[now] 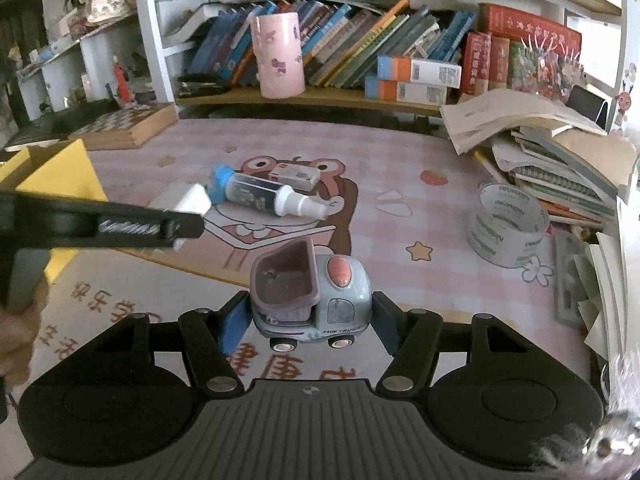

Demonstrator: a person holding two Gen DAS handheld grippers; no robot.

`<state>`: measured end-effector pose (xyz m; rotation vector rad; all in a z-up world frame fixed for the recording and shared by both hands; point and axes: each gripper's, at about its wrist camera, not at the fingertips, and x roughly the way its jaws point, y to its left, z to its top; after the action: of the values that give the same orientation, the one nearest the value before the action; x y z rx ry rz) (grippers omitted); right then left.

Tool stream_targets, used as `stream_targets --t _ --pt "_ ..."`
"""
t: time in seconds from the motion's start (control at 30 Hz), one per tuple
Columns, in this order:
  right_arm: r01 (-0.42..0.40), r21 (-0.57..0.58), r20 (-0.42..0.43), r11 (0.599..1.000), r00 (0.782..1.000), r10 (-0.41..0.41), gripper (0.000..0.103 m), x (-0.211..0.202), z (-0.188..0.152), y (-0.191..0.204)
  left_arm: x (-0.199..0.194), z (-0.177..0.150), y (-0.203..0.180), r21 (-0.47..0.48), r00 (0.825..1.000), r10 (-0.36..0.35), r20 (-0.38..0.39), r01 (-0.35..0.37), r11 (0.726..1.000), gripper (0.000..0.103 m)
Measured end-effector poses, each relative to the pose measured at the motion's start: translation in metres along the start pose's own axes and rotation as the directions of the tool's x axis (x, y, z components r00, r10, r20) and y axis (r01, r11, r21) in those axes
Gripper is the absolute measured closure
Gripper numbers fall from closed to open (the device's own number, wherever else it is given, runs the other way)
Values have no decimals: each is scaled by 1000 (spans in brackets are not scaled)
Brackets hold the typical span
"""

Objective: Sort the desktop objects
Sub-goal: 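Lift the truck and charger and carry both toward the yellow box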

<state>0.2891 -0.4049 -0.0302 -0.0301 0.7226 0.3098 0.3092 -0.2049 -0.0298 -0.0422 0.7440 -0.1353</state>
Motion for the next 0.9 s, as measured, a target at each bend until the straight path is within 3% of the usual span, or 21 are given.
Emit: stream_targets --t 0.27,0.53,0.9 --pt "-20 33 23 999 1000 19 42 -37 -8 31 -61 -35 25 -26 1000 -25 2 25 999 61" --pt "-50 61 -22 997 998 51 42 -65 -29 79 -119 -77 57 -65 999 -45 12 46 997 61" --pt "-72 10 -43 997 996 72 42 -77 -51 163 -173 -127 118 -85 1000 11 2 -11 996 61"
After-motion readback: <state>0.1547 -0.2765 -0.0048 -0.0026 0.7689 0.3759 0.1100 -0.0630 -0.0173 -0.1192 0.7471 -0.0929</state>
